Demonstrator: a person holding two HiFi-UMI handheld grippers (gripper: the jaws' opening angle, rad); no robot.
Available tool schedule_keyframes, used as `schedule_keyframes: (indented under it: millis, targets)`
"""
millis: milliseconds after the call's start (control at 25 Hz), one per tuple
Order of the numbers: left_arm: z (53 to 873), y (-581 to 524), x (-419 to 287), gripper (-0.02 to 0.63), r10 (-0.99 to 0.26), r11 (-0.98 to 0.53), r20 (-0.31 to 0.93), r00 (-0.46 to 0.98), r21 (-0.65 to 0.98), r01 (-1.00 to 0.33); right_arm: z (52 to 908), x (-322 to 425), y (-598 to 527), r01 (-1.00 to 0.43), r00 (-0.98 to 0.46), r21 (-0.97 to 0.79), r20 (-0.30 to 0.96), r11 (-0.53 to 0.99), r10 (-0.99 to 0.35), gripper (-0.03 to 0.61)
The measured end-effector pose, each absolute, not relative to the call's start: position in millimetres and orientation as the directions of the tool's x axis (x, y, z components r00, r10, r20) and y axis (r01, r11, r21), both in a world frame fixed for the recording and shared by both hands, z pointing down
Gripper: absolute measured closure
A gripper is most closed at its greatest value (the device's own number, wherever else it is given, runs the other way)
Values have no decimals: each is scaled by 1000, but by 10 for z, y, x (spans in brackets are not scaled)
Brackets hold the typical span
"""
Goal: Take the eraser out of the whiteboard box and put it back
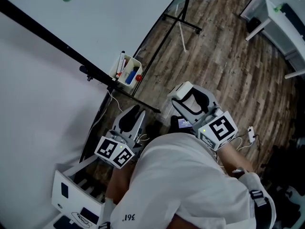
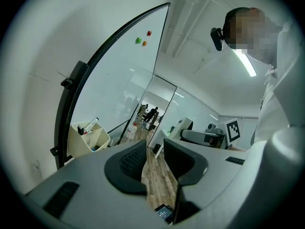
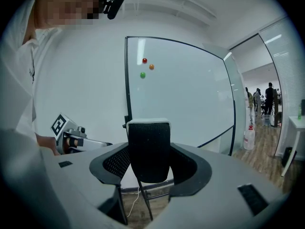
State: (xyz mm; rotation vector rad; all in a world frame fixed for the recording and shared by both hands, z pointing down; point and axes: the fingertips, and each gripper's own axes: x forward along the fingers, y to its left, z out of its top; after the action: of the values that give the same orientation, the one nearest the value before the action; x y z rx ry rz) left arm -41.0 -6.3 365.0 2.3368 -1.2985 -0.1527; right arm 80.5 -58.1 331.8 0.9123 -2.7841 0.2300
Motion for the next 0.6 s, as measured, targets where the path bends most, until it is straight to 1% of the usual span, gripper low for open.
schedule_keyframes:
  millis: [600]
  targets:
    - [3677,-75,-402,495,-828,-443,123,547,455,-772,3348,786,-610,-592,-793,-97,246,800,-558,314]
